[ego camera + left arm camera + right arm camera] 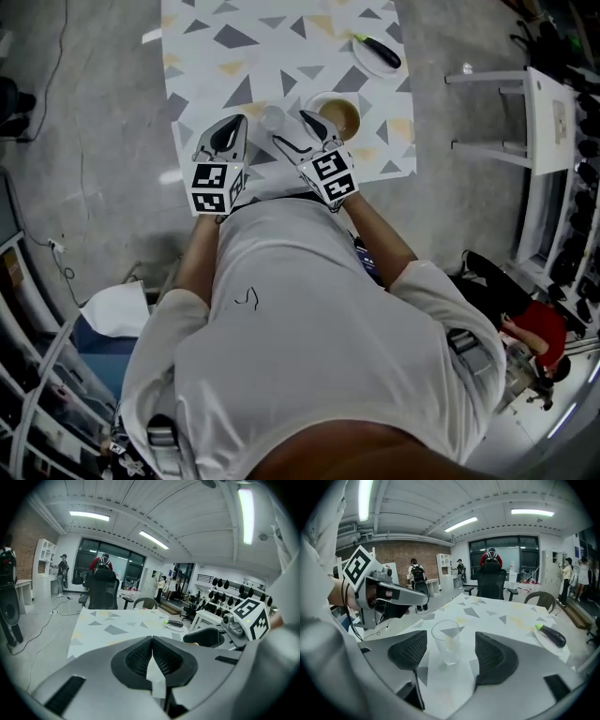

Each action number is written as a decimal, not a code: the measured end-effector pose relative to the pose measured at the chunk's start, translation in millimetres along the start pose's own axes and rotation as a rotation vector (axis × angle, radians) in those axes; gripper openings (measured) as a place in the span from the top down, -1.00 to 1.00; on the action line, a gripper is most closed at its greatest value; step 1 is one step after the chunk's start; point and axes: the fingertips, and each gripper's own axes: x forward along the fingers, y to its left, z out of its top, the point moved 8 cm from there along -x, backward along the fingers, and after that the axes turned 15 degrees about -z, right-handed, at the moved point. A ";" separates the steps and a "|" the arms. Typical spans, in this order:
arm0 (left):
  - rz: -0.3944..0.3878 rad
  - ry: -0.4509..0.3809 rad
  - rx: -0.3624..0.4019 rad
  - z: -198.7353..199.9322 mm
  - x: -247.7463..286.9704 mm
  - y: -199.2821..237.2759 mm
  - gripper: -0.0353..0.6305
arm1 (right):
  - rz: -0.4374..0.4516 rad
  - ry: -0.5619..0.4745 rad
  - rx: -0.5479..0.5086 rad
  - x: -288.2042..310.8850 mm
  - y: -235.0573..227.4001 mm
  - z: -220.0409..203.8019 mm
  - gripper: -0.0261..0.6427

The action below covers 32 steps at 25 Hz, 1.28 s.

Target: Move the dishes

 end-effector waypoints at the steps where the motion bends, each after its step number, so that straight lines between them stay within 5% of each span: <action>1: -0.017 -0.001 0.016 4.2 2.9 -2.3 0.83 | -0.018 -0.004 0.023 -4.2 -3.0 -1.0 -0.02; 6: -0.106 0.008 0.089 21.4 21.1 -19.0 0.83 | -0.120 -0.012 0.119 -24.3 -19.1 -12.5 0.12; 11: -0.213 0.049 0.135 25.2 46.5 -41.6 0.83 | -0.293 -0.011 0.190 -50.1 -42.7 -25.3 0.56; 17: -0.324 0.122 0.180 18.4 76.2 -69.6 0.83 | -0.437 0.024 0.276 -76.8 -66.3 -52.7 0.75; 25: -0.400 0.213 0.211 4.5 103.0 -99.6 0.83 | -0.483 0.073 0.422 -91.3 -91.3 -86.9 0.72; 32: -0.369 0.290 0.225 -7.4 115.3 -108.9 0.83 | -0.419 0.151 0.628 -75.5 -127.8 -118.7 0.64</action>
